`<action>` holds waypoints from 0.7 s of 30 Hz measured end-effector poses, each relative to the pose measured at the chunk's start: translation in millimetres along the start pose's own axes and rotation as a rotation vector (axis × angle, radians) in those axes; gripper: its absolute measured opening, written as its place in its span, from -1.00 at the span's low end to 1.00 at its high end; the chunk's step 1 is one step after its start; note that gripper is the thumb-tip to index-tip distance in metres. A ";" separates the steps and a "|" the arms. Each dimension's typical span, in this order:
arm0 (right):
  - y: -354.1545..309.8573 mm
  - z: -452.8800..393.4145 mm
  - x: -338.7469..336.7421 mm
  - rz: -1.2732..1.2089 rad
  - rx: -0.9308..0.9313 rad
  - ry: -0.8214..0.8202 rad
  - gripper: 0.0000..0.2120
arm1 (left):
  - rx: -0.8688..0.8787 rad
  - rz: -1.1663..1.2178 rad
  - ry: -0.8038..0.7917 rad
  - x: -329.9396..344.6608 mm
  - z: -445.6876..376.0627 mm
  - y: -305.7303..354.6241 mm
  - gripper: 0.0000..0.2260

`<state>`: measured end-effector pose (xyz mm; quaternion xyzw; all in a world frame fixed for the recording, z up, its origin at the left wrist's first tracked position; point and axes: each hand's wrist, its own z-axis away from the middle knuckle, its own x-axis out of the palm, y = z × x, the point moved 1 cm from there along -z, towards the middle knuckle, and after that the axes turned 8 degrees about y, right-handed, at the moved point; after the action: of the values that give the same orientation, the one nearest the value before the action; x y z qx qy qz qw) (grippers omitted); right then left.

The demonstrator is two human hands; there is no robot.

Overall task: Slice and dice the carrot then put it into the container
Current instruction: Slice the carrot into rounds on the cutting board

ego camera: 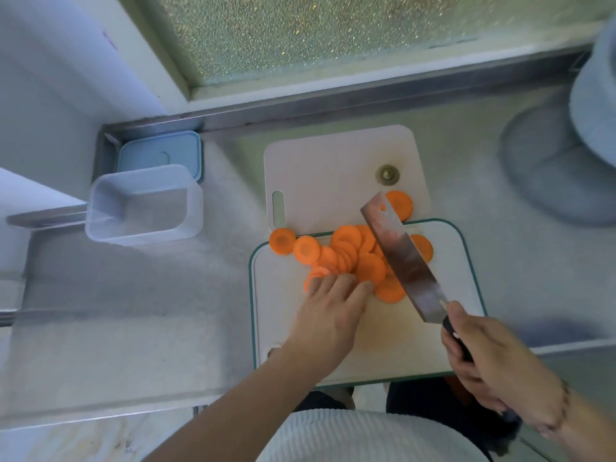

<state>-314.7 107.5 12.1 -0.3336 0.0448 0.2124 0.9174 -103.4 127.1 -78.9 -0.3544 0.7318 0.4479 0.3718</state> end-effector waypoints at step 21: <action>-1.6 12.4 51.5 0.504 -0.385 -0.143 -0.51 | -0.226 0.152 0.235 -36.2 67.7 -12.1 -0.75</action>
<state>-268.1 132.8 11.2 -0.4637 0.0204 0.4603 0.7567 -60.7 191.9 -74.3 -0.3875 0.7398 0.5098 0.2065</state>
